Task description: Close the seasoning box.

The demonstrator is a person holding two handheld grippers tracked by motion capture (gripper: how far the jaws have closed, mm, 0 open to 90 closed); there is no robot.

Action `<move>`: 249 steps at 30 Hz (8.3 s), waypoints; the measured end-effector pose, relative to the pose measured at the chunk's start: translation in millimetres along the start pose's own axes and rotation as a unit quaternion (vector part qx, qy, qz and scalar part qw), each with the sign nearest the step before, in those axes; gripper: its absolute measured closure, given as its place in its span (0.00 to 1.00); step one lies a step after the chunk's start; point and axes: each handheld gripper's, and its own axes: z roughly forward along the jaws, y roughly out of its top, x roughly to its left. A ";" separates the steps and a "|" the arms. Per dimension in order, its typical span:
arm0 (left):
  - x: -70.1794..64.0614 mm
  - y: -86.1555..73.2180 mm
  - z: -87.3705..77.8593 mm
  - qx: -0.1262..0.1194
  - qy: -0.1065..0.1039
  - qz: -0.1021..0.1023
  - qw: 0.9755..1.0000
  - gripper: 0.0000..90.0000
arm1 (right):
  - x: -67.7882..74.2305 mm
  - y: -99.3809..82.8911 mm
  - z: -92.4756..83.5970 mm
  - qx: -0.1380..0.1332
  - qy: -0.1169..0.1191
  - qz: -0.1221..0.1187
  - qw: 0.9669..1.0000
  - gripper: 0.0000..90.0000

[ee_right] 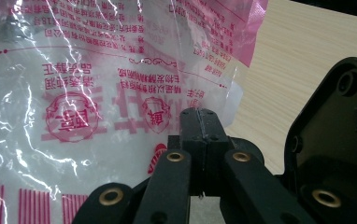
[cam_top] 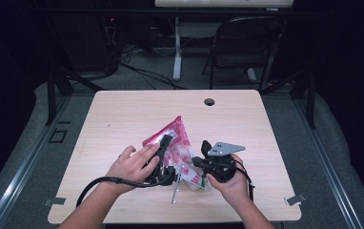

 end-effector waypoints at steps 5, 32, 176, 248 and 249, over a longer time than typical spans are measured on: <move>-0.1 0.6 0.3 0.000 0.000 0.004 1.000 0.76 | -0.3 -0.7 0.6 0.002 0.000 -0.001 1.000 1.00; -3.1 -1.2 2.7 0.000 -0.005 -0.004 1.000 0.75 | -2.0 -1.3 0.0 0.002 0.000 0.003 1.000 1.00; -4.7 -9.9 1.1 0.009 -0.061 0.028 0.998 0.79 | -2.5 1.2 -2.0 -0.008 -0.004 0.004 1.000 1.00; -59.5 -25.4 -0.1 0.012 -0.096 -0.173 0.980 0.82 | 2.0 6.2 -2.4 -0.036 0.019 0.003 0.999 0.84; -59.8 -25.6 0.0 0.011 -0.097 -0.179 0.979 0.82 | 1.9 6.3 -2.5 -0.037 0.020 0.004 0.999 0.82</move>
